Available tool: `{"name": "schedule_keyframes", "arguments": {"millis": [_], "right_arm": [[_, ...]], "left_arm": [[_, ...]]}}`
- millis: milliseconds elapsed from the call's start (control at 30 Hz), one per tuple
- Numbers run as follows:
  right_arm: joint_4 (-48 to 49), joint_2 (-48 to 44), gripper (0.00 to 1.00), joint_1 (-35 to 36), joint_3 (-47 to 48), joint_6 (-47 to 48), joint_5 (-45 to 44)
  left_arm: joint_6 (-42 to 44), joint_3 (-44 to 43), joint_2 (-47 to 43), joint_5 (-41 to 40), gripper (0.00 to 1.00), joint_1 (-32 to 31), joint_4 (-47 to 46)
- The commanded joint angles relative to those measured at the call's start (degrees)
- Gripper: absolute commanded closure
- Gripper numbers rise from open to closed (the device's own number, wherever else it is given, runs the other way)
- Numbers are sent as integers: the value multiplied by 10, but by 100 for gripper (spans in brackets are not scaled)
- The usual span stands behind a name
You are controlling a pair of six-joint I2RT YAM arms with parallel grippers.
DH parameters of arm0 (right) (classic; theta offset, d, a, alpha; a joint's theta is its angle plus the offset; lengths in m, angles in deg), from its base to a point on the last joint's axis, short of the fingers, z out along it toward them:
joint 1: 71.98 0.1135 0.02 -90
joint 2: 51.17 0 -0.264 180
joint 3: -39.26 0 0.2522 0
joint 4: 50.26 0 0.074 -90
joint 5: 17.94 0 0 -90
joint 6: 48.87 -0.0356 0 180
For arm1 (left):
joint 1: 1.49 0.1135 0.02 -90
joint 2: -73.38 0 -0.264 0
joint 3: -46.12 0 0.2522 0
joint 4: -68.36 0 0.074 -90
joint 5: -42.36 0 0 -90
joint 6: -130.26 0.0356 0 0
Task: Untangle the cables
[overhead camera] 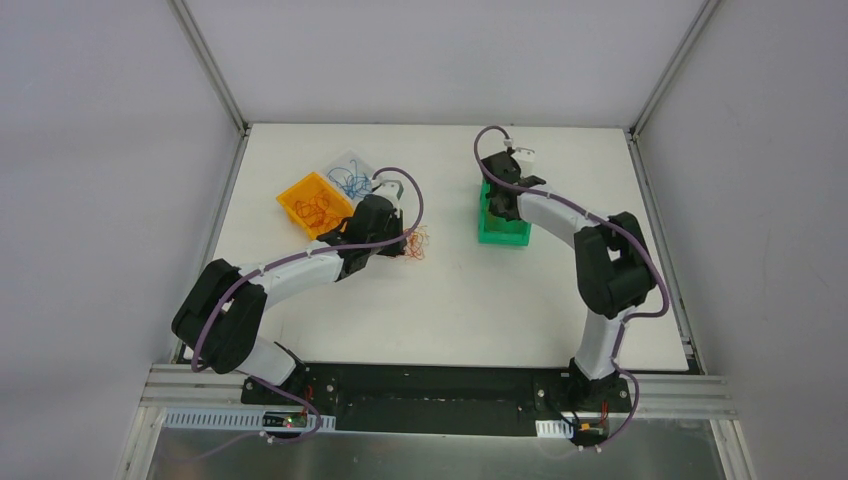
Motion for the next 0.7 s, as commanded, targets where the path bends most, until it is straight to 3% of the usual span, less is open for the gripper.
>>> {"name": "schedule_keyframes", "arguments": {"millis": [0, 100, 267, 333, 433, 667], "right_arm": [[-36, -55, 71, -1, 11, 15, 7], [-39, -105, 56, 1, -8, 15, 20], [-16, -205, 41, 6, -72, 33, 76], [-8, -241, 29, 6, -101, 42, 108], [5, -277, 18, 6, -137, 51, 126], [1, -274, 16, 6, -129, 41, 129]], "left_arm": [[7, -6, -3, 18, 100, -1, -15], [11, -3, -9, 41, 100, -1, -24], [17, 9, -8, 131, 100, -1, -76], [11, 13, -1, 175, 100, -1, -101], [1, 9, 12, 221, 100, -1, -121], [6, 9, 14, 225, 100, -1, -124]]}}
